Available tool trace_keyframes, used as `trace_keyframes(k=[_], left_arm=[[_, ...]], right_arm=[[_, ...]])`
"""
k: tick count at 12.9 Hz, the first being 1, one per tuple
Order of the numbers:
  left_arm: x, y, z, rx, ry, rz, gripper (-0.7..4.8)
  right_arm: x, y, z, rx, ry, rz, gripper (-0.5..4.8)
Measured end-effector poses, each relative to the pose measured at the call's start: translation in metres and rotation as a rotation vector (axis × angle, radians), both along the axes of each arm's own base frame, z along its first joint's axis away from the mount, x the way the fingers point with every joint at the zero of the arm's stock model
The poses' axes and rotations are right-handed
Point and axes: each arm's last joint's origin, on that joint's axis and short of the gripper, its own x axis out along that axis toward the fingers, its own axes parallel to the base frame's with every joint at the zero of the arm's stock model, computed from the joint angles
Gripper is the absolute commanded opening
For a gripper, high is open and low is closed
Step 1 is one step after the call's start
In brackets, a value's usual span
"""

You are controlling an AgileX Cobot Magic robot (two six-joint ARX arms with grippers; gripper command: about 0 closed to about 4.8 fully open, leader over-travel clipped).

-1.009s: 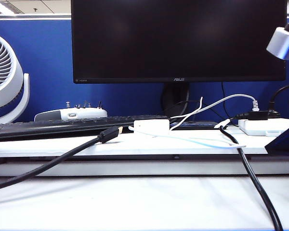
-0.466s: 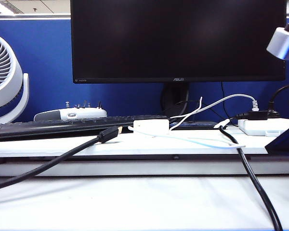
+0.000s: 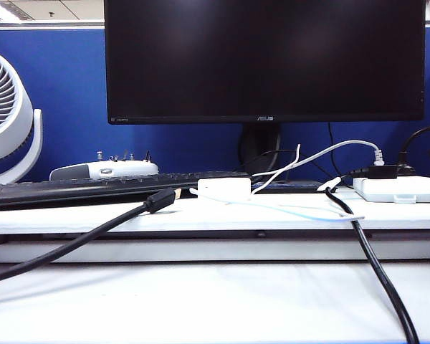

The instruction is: Pick up the Type-C charging cable and the charging base, insert one end of the Type-C charger into the corresponding slot on the base, and finally place the plugged-in charger back on the table.

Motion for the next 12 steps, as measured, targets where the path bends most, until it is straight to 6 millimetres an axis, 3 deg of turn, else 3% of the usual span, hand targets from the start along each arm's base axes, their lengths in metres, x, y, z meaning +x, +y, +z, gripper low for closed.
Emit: trace_keyframes(k=[1, 4, 6, 7, 8, 12], left_arm=[[0.0, 0.0, 0.0, 0.0, 0.0, 0.0, -0.05], [0.0, 0.0, 0.0, 0.0, 0.0, 0.0, -0.05], [0.0, 0.0, 0.0, 0.0, 0.0, 0.0, -0.05], [0.0, 0.0, 0.0, 0.0, 0.0, 0.0, -0.05], [0.0, 0.0, 0.0, 0.0, 0.0, 0.0, -0.05], [0.0, 0.0, 0.0, 0.0, 0.0, 0.0, -0.05]], right_arm=[[-0.002, -0.039, 0.008, 0.051, -0.177, -0.372, -0.01], [-0.007, -0.048, 0.013, 0.062, -0.25, -0.489, -0.02], [-0.008, -0.05, 0.012, 0.057, -0.243, -0.509, -0.01], [-0.007, -0.048, 0.012, 0.107, -0.228, -0.354, -0.01], [-0.007, -0.049, 0.01, 0.121, -0.203, -0.305, -0.02], [-0.009, -0.053, -0.004, 0.097, -0.069, -0.368, -0.02]])
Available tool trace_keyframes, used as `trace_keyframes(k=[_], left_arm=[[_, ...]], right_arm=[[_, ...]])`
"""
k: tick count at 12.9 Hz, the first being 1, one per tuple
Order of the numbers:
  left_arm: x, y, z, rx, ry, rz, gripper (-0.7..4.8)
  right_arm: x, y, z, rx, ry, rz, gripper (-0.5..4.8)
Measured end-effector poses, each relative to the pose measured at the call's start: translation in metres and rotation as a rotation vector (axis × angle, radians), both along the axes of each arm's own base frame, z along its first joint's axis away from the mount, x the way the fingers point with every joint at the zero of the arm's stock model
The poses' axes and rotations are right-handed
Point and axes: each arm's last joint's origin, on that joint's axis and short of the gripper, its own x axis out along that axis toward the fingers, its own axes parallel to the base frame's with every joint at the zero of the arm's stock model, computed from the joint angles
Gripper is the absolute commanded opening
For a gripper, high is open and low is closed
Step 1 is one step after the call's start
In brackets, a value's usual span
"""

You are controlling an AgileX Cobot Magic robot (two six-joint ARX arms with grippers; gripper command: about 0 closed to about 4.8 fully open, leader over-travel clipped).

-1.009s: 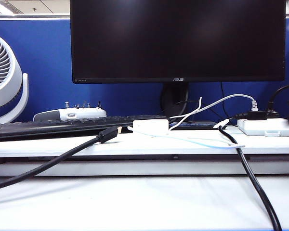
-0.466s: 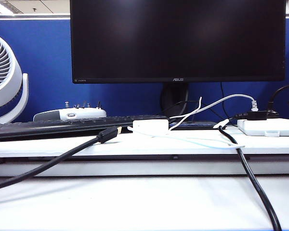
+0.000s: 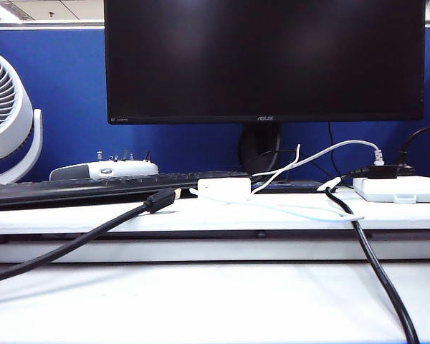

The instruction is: Pick up the Type-C charging cable and the charging base, insert one end of the Type-C charger into the corresponding slot on the base, and finally place the plugged-in charger back on the table.

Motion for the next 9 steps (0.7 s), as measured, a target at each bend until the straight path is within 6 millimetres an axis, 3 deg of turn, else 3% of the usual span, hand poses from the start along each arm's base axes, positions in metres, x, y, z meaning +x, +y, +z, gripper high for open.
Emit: trace_keyframes(k=[9], left_arm=[[0.0, 0.0002, 0.0, 0.0, 0.0, 0.002, -0.05]], right_arm=[[-0.0001, -0.001, 0.0006, -0.005, -0.006, -0.033, -0.01]])
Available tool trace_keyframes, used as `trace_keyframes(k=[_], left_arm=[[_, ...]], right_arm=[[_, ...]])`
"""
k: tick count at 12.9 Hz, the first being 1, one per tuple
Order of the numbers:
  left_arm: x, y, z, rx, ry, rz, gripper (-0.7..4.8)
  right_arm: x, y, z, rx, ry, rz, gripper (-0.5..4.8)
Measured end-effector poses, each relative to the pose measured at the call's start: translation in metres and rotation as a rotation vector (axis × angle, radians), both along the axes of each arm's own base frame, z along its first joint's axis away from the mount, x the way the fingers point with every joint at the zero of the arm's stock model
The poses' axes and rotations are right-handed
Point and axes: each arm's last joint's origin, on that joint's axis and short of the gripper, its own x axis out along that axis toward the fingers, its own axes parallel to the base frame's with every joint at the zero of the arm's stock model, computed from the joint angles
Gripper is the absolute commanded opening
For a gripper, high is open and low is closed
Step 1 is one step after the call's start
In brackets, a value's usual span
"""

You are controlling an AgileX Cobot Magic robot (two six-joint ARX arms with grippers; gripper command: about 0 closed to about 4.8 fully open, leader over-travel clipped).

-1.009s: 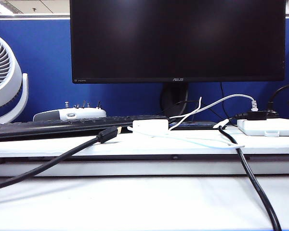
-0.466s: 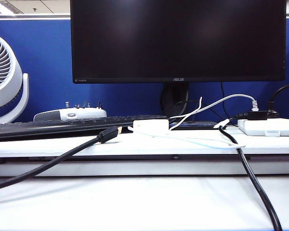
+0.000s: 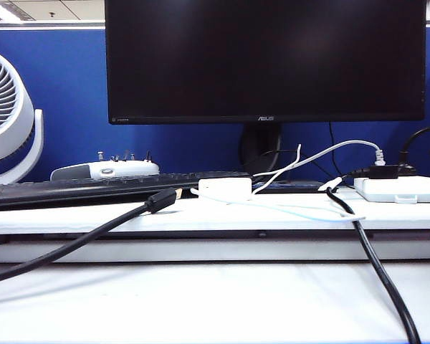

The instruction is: Pick up the Type-C charging cable and the charging base, insert one end of the Type-C charger into the corresponding slot on the base, and finally place the plugged-in charger back on the table.

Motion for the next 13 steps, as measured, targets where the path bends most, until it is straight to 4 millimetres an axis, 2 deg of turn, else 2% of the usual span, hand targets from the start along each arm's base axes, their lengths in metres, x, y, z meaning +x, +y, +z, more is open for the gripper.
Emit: trace_keyframes(k=[5, 13], left_arm=[[0.001, 0.017, 0.0, 0.001, 0.0, 0.183, -0.05], [0.001, 0.017, 0.0, 0.0, 0.0, 0.176, -0.05]], right_arm=[[0.0, 0.0, 0.0, 0.0, 0.0, 0.0, -0.01], [0.0, 0.0, 0.0, 0.0, 0.0, 0.0, -0.01]])
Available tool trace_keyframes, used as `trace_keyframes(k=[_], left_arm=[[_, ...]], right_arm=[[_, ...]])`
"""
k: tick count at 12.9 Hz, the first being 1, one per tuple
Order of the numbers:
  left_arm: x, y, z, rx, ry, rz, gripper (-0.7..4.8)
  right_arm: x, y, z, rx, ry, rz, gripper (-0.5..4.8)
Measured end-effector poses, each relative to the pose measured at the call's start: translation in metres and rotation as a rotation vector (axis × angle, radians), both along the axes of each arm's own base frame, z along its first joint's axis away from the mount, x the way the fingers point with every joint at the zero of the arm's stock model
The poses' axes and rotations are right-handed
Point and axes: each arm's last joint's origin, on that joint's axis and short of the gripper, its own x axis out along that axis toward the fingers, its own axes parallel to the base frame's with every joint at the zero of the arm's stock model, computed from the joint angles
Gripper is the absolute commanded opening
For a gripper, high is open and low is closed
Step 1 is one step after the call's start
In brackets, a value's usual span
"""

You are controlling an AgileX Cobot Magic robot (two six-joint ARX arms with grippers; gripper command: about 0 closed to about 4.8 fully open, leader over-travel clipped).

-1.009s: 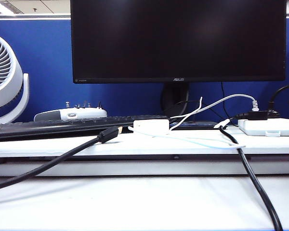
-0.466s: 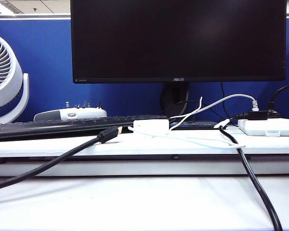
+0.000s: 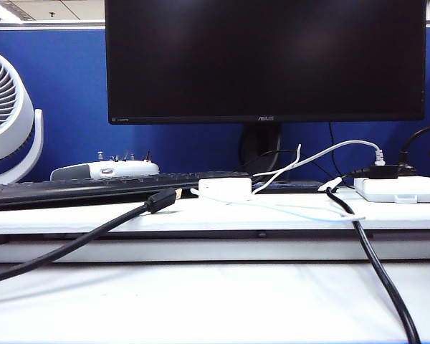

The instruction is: Pick up the Type-C charging cable and the charging base, insert one end of the Type-C charger into the corresponding slot on the base, and finally place the plugged-in charger back on the table.

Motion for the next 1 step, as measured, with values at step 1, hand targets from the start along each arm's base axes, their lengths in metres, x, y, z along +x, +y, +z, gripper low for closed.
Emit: trace_keyframes(k=[1], left_arm=[[0.0, 0.0, -0.0001, 0.0, 0.0, 0.0, -0.05]], right_arm=[[0.0, 0.0, 0.0, 0.0, 0.0, 0.0, -0.01]])
